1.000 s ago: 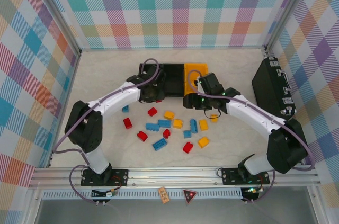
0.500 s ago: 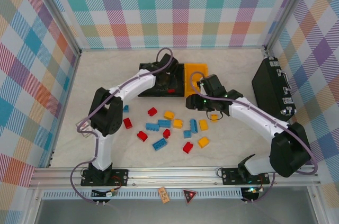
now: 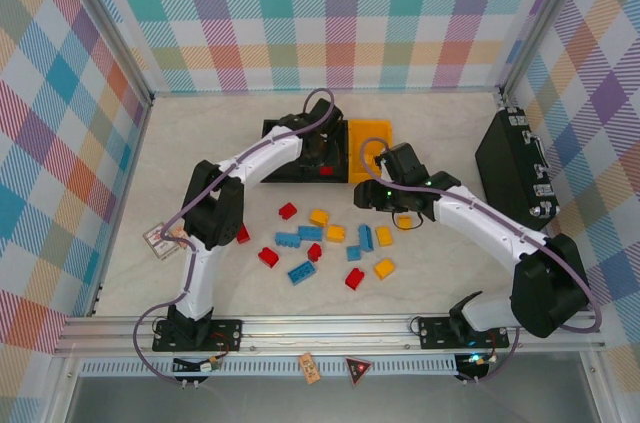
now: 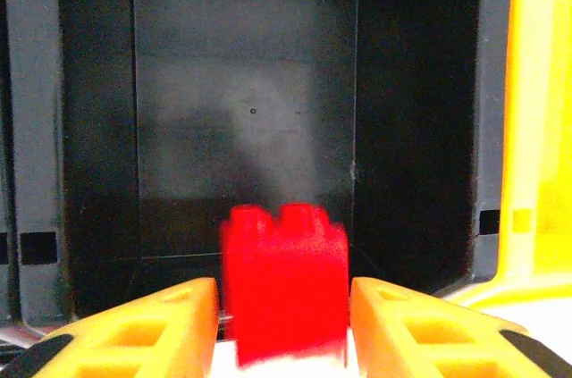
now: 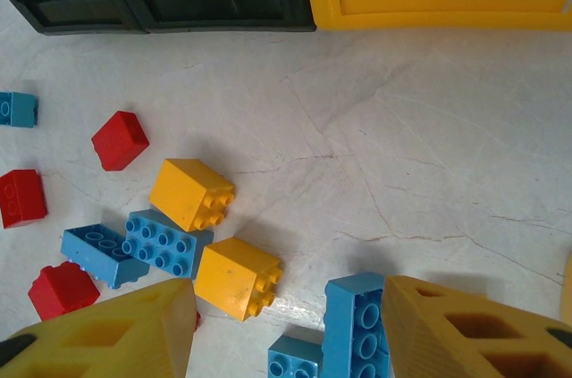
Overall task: Sort the legos into containers by color
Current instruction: Place the lego in the container.
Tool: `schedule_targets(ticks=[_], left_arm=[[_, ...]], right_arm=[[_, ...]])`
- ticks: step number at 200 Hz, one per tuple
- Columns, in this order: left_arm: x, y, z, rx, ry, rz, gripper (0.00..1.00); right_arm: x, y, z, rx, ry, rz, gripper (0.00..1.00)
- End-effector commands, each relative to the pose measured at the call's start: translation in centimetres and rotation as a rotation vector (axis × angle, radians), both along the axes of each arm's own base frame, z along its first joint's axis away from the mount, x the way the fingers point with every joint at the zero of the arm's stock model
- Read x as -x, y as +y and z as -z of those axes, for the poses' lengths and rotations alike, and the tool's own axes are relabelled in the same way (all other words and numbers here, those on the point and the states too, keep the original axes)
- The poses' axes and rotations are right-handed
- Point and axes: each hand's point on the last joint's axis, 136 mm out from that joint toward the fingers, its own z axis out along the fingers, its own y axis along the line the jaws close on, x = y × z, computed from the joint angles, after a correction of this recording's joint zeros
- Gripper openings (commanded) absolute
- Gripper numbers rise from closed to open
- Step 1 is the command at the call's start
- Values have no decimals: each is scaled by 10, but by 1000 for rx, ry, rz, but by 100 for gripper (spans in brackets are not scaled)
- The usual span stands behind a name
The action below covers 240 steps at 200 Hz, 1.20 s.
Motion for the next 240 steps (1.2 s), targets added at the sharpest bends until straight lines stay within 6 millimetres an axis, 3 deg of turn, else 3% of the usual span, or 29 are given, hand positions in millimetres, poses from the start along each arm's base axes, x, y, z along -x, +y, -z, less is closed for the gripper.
schedule_targets(ticks=[1,50,106,167,240], left_arm=[[4,-5,-14,-4,-14,23,49],[15,-5,-35,36,-46,37,50],[49,2,-50,123,-56,68,52],[94,-6,-49,280,2,176,52],[147,-9,-37,400,92,309,53]], right_arm=[[-2,-3,0,7,-3,20,58],[-7,-6,-1,21,-6,35,58],[-6,-25,5,93,36,95,59],[7,-47,26,211,128,138,59],[40,-52,68,269,272,110,58]])
